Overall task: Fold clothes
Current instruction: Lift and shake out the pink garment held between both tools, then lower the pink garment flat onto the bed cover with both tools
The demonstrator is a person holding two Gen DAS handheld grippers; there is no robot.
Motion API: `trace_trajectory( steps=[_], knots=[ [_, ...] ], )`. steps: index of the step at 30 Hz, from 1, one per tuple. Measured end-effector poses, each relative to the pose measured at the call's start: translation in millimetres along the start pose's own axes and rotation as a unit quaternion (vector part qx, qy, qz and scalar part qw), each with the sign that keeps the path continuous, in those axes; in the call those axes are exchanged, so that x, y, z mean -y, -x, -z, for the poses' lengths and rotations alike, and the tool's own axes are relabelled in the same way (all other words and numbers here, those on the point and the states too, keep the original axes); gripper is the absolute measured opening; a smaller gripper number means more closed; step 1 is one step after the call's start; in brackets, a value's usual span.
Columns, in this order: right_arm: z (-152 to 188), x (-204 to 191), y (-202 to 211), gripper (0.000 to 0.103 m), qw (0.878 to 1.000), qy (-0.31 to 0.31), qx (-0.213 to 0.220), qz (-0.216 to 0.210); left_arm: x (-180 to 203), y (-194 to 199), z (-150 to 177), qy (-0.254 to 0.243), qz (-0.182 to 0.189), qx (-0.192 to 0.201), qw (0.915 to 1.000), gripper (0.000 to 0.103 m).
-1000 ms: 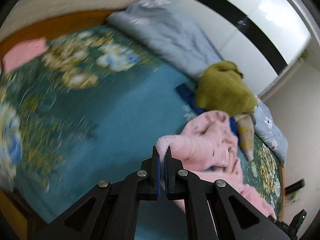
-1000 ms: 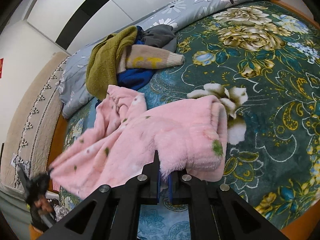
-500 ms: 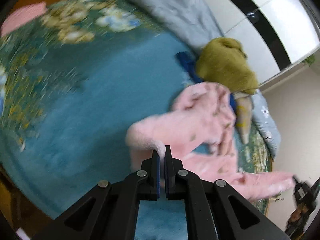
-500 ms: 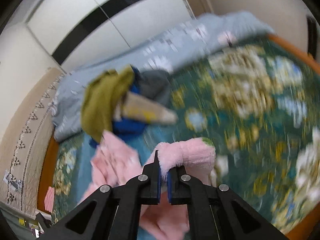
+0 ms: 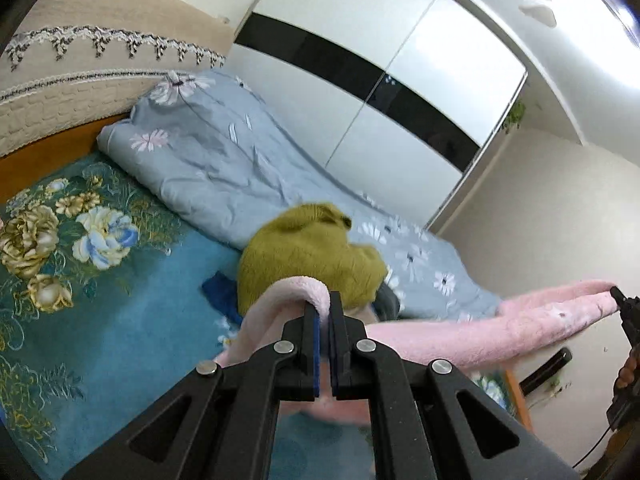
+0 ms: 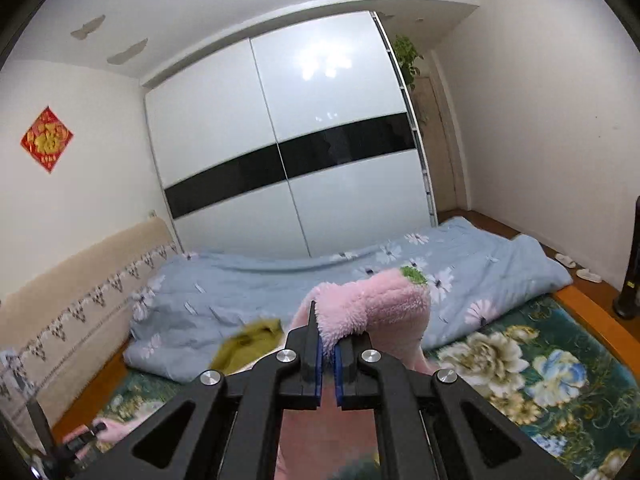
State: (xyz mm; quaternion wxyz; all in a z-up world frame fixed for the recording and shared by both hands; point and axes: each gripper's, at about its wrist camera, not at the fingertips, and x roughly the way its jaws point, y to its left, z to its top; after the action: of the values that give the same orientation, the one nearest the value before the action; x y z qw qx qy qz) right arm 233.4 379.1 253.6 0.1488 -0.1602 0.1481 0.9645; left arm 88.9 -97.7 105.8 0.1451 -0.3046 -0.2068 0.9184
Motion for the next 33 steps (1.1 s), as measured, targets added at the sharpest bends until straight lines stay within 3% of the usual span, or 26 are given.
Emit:
trace_trajectory(
  steps=[2, 5, 10, 12, 15, 17, 21, 24, 27, 30, 33],
  knots=[
    [35, 20, -11, 0.004, 0.999, -0.011, -0.037, 0.011, -7, -12, 25, -0.001, -0.011, -0.028, 0.9996, 0.003],
    [114, 64, -37, 0.004, 0.99, -0.058, -0.118, 0.043, -27, -36, 75, 0.022, -0.026, -0.096, 0.9948, 0.003],
    [244, 135, -62, 0.004, 0.955, -0.133, -0.24, 0.111, -54, -62, 161, 0.068, -0.047, -0.197, 0.9769, 0.003],
    [273, 159, -61, 0.004, 0.944, -0.153, -0.265, 0.125, -64, -72, 194, 0.086, -0.055, -0.236, 0.9664, 0.003],
    [298, 183, -55, 0.004, 0.933, -0.171, -0.285, 0.14, -65, -75, 215, 0.091, -0.058, -0.258, 0.9602, 0.003],
    [315, 199, -51, 0.004, 0.924, -0.183, -0.299, 0.149, -66, -74, 219, 0.094, -0.051, -0.261, 0.9594, 0.004],
    [323, 205, -54, 0.004, 0.921, -0.184, -0.306, 0.156, -73, -66, 217, 0.111, -0.023, -0.261, 0.9586, 0.005],
    [328, 208, -58, 0.004, 0.917, -0.184, -0.313, 0.167, -90, -62, 212, 0.13, -0.006, -0.256, 0.9579, 0.013],
    [337, 214, -62, 0.004, 0.908, -0.191, -0.322, 0.186, -109, -58, 201, 0.141, -0.021, -0.236, 0.9614, 0.023],
    [342, 222, -65, 0.004, 0.901, -0.205, -0.325, 0.199, -138, -68, 179, 0.175, -0.045, -0.213, 0.9601, 0.027],
    [342, 223, -67, 0.004, 0.898, -0.198, -0.332, 0.207, -161, -90, 155, 0.195, -0.068, -0.194, 0.9591, 0.039]
  ],
)
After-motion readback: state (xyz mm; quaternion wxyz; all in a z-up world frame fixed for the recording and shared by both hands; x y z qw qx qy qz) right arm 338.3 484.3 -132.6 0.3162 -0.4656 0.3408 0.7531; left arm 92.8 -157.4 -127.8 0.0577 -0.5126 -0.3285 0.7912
